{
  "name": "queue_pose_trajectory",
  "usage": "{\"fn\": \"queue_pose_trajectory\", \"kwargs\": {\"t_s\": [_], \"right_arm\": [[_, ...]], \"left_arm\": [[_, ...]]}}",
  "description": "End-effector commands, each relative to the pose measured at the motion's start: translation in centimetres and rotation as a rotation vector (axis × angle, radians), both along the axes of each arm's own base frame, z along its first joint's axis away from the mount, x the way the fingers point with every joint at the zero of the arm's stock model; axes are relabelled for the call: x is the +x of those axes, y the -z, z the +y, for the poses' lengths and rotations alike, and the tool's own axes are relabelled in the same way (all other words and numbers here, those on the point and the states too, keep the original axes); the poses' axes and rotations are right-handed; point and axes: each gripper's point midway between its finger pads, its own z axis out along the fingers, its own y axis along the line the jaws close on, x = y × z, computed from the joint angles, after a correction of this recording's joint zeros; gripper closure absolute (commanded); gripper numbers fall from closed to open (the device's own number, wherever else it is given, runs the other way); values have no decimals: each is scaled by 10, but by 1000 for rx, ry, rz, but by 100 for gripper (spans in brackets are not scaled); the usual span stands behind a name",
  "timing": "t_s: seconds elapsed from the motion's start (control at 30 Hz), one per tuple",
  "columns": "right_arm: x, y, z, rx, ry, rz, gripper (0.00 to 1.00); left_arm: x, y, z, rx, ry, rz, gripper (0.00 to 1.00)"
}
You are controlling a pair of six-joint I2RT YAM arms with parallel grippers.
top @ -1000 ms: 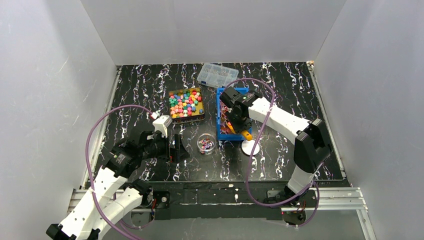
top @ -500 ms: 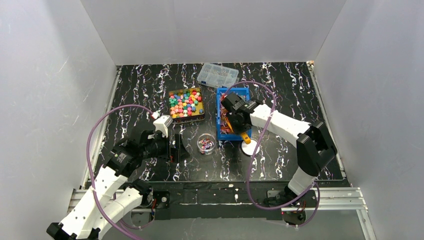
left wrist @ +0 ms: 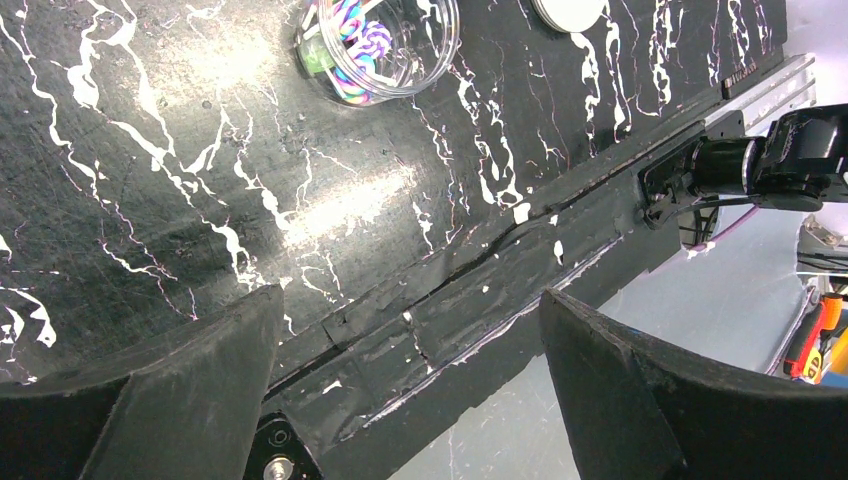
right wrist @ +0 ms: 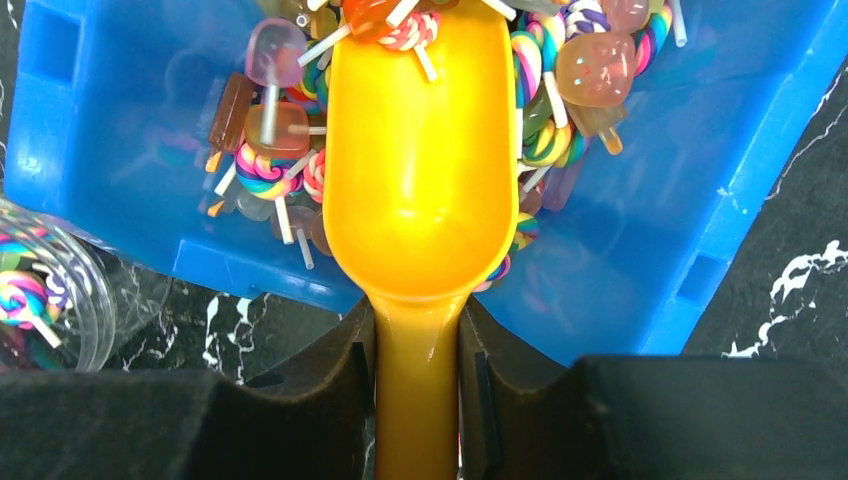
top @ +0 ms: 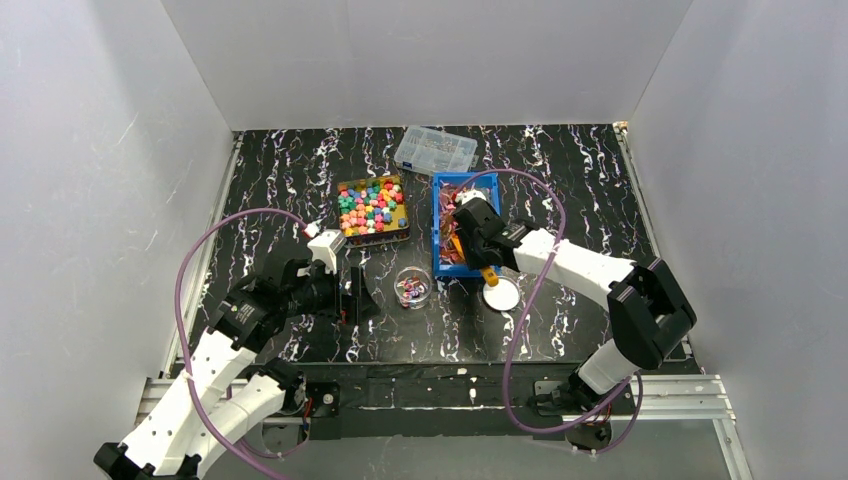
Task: Pack the candies
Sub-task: Scoop the fake candies from the storage box.
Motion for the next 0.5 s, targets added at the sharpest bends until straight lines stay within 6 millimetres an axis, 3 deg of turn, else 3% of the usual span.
{"fn": "queue_pose_trajectory", "kwargs": {"t_s": [0.0,0.23,0.47], "right_arm": [[40,-10,12,85,48,-178,99],[41,-20,10,118,30,-255,99],[34,-14,7,146,9,-283,99]], "left_arm": [[1,1,2,8,-8,-2,2],[1,1,3,10,-13,-6,2],[2,1,3,11,-18,-6,2]]}}
